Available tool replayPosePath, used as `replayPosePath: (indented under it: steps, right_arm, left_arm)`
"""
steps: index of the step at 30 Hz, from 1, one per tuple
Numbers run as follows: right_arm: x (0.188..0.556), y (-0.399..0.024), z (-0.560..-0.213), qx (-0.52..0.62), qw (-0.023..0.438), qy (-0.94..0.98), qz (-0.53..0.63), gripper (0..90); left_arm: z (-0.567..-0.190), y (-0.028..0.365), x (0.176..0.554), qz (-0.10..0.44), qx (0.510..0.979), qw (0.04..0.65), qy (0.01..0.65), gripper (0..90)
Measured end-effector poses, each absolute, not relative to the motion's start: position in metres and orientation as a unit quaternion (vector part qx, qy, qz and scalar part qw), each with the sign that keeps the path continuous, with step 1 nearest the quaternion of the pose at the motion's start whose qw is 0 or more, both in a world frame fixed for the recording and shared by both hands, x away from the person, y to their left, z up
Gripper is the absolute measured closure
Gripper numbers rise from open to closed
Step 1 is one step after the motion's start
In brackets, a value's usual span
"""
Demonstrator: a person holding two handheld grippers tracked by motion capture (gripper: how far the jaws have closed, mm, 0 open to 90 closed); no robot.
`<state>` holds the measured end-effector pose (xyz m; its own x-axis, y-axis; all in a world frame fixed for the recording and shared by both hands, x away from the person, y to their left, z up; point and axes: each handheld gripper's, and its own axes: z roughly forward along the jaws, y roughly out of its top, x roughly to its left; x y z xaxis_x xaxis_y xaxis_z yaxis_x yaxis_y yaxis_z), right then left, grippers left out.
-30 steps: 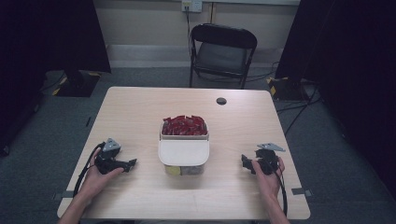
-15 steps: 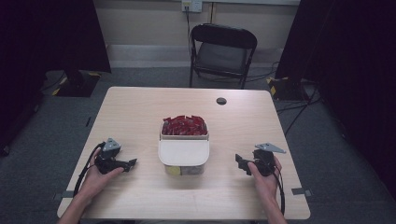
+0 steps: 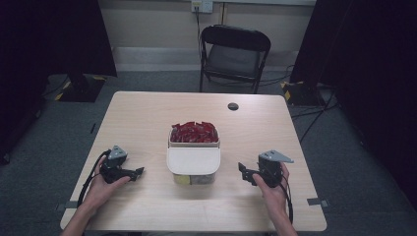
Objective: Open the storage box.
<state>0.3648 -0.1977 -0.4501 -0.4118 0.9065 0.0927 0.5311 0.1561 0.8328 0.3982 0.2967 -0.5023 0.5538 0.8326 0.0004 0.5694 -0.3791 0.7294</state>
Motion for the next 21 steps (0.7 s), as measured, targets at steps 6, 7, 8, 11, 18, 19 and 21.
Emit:
replayPosePath:
  steps: [6, 7, 8, 11, 18, 19, 21]
  right_arm:
    - [0.361, -0.185, -0.445, 0.465, 0.214, 0.75, 0.42, 15.0]
    - [0.36, -0.183, -0.444, 0.46, 0.211, 0.752, 0.422, 15.1]
    - [0.36, -0.182, -0.444, 0.457, 0.209, 0.753, 0.425, 14.9]
    - [0.358, -0.176, -0.443, 0.452, 0.194, 0.755, 0.433, 14.5]
    - [0.353, -0.159, -0.44, 0.429, 0.192, 0.768, 0.435, 14.5]
    - [0.351, -0.155, -0.44, 0.421, 0.188, 0.771, 0.439, 14.4]
    - [0.351, -0.152, -0.44, 0.42, 0.184, 0.771, 0.442, 14.4]
  left_arm:
    - [-0.502, 0.297, 0.398, 0.188, 0.809, 0.35, 0.433, 9.8]
    - [-0.502, 0.297, 0.398, 0.188, 0.809, 0.35, 0.433, 9.8]
    - [-0.502, 0.297, 0.398, 0.188, 0.809, 0.35, 0.433, 9.8]
    - [-0.502, 0.297, 0.398, 0.188, 0.809, 0.351, 0.433, 9.8]
    - [-0.502, 0.297, 0.398, 0.188, 0.809, 0.35, 0.433, 9.8]
    - [-0.502, 0.297, 0.398, 0.188, 0.809, 0.351, 0.433, 9.8]
    - [-0.502, 0.297, 0.398, 0.188, 0.809, 0.35, 0.433, 9.8]
